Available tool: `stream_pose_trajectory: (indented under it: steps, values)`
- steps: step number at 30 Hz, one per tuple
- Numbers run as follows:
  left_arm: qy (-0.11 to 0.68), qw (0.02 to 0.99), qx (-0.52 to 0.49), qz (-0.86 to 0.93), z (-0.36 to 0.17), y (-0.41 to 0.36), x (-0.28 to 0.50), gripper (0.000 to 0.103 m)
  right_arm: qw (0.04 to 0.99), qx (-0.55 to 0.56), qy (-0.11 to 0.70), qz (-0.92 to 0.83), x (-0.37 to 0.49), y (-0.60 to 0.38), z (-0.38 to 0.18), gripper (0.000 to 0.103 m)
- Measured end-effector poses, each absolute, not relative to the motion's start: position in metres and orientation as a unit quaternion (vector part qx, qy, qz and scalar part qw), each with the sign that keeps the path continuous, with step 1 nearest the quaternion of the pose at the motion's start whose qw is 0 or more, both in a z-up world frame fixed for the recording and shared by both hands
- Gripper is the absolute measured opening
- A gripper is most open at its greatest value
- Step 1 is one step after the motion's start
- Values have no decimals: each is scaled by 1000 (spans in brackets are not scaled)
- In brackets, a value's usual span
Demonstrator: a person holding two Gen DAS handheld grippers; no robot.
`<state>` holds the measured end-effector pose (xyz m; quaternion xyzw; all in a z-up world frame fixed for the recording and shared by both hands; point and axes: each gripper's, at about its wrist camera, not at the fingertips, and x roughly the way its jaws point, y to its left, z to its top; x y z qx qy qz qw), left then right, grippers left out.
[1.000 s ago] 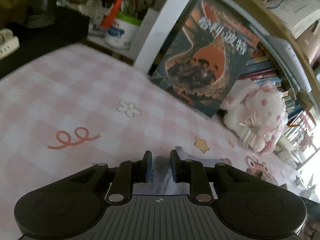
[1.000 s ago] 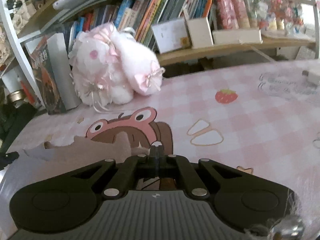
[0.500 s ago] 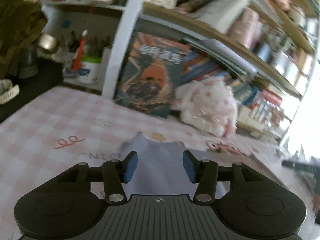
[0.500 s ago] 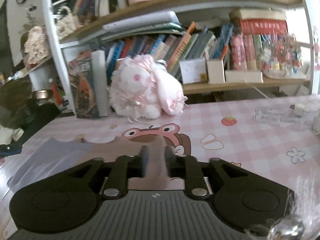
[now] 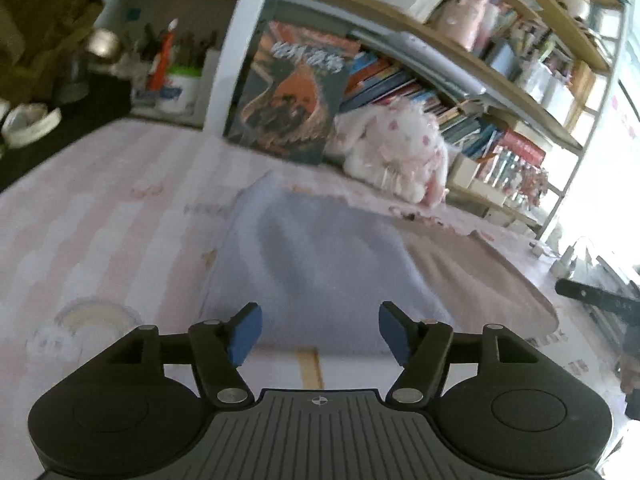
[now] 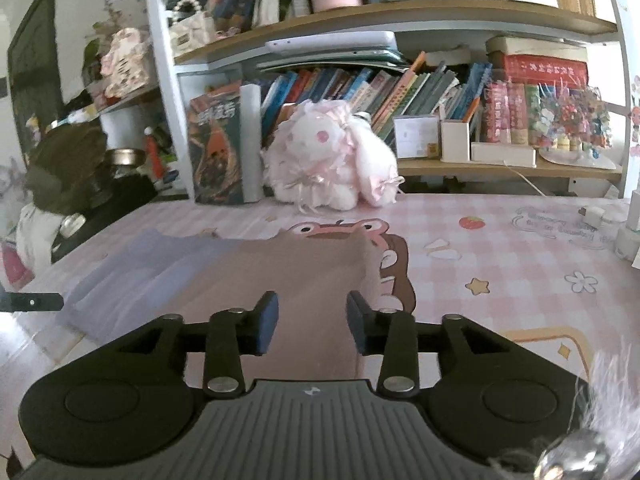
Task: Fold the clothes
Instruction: 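Grasp the folded lavender edge of the sweater with the left gripper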
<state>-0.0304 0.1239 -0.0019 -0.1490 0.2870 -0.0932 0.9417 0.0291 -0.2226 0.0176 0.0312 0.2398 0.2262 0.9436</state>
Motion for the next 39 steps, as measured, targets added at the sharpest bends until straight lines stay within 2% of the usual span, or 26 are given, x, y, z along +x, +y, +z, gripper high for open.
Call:
stream_pose_trajectory:
  steps: [5,12,15,24,27,30,33,35,39]
  values:
    - [306,925,-211,-77,-13,137,-40,79,941,17,245,231,16,-220,13,57]
    - [294,869,-386,-98,-38,160,-33,78,941,32,249,228,21,-220,6,57]
    - [275,859,-426,-77,-42,166,-32,78,943,43,249,217,30,-223,7,54]
    - [274,859,-432,-27,-41,164,-15,78,945,37,268,185,71,-220,-1,47]
    - [272,855,-441,-16,-41,168,-7,75,939,26,284,191,80,-213,-8,45]
    - [273,853,-444,-3,-42,172,1,67,934,12,295,201,83,-205,-15,45]
    - [275,853,-444,14,-44,176,8,48,931,-2,300,209,84,-198,-19,44]
    - [276,850,-448,25,-47,180,12,26,929,-5,302,213,85,-196,-22,43]
    - [268,850,-452,27,-50,183,16,16,926,-3,306,220,88,-194,-24,43]
